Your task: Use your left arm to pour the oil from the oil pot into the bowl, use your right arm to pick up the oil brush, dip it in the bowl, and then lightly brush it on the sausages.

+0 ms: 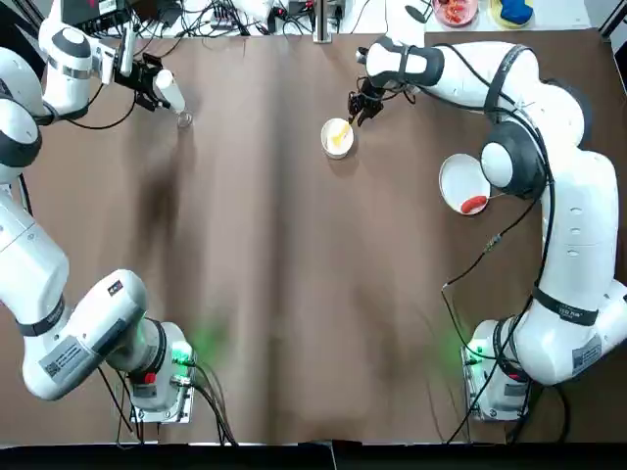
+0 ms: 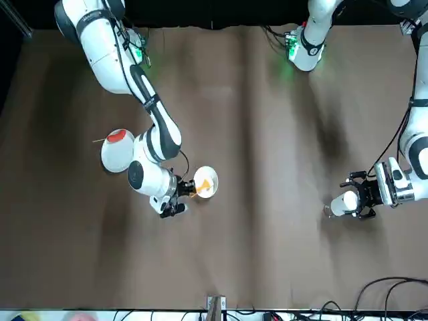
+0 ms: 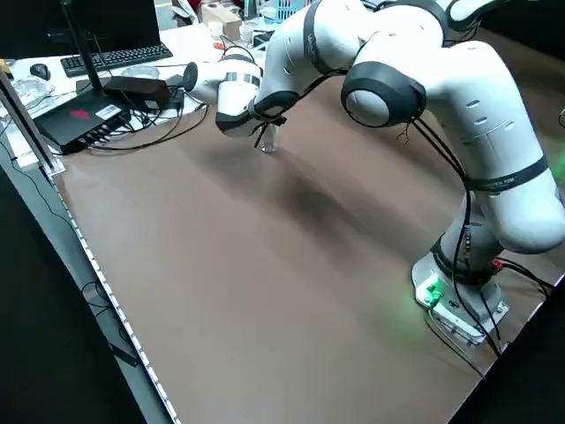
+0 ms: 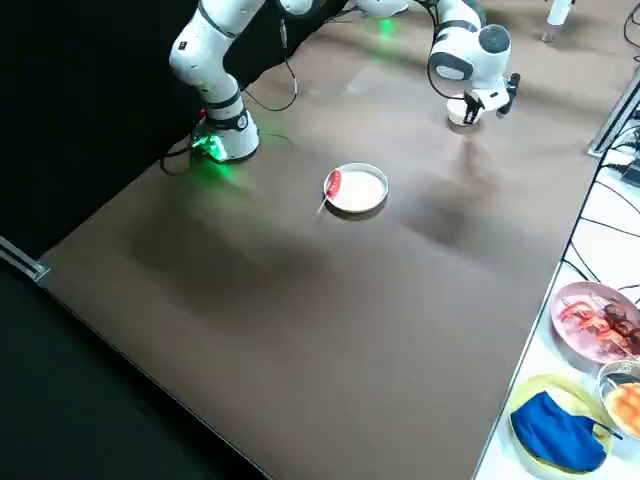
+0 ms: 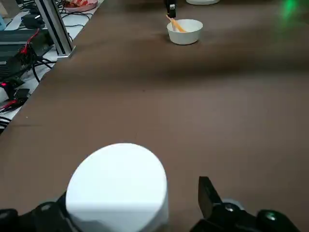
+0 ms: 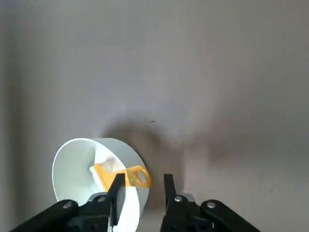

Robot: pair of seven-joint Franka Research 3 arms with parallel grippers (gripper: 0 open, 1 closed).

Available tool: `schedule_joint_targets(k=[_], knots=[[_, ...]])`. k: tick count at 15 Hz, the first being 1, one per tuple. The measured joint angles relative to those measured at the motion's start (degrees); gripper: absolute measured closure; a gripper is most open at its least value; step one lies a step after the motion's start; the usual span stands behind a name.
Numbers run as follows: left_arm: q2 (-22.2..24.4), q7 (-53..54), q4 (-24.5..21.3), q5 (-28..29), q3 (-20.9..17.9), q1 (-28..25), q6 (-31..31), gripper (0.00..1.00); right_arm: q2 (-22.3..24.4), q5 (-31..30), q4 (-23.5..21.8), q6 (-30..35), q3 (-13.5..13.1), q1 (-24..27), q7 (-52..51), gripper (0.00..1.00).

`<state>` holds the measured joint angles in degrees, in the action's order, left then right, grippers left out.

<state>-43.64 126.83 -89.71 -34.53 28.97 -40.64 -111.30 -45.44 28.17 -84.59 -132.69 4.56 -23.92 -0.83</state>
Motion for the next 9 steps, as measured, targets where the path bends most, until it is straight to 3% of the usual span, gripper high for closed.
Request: schedule_joint_targets(k=[8,9], knots=[[0.09,0.0,0.43,0.0,0.0,-0.42,0.05,0.0,-0.19,0.81,0.0,-1.91,0.41,-0.21,0.26,0.61],[0.65,0.0,0.63,0.0,0.0,-0.83,0.21,0.0,-0.2,0.83,0.0,-1.94,0.41,-0.21,0.27,0.64]])
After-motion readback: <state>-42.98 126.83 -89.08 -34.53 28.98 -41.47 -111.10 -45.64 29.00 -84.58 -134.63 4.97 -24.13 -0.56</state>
